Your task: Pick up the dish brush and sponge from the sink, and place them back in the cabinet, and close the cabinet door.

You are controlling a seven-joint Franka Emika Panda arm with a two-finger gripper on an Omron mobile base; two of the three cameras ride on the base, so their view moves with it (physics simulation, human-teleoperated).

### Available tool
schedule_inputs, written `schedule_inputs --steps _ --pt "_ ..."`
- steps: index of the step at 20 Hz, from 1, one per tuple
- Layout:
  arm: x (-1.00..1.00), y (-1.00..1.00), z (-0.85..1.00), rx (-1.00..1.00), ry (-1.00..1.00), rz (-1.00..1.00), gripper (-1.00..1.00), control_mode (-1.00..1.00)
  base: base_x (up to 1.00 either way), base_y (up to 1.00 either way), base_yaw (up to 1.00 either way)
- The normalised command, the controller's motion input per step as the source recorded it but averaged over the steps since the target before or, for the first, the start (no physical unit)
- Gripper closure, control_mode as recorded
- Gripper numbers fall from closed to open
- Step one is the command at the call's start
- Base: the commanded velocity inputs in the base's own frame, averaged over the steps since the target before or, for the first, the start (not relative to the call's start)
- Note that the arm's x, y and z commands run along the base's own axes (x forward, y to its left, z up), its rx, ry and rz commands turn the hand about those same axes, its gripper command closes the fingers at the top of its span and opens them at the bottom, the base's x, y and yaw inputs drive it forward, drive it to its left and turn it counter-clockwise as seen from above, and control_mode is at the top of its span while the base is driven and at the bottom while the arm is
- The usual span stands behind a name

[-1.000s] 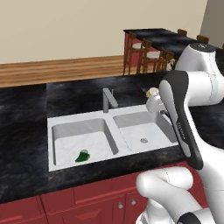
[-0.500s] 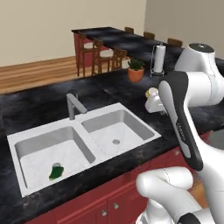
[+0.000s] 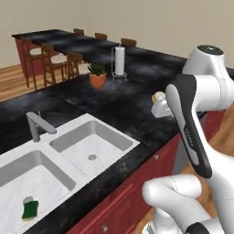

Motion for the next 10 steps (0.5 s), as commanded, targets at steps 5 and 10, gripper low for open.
schedule_inputs --steps 5,10 --pt "0.0 0.0 0.0 0.0 0.0 0.0 1.0 1.0 0.0 -0.31 -0.47" --pt "0.0 0.0 0.0 0.0 0.0 0.0 1.0 1.0 0.0 -0.36 -0.46"
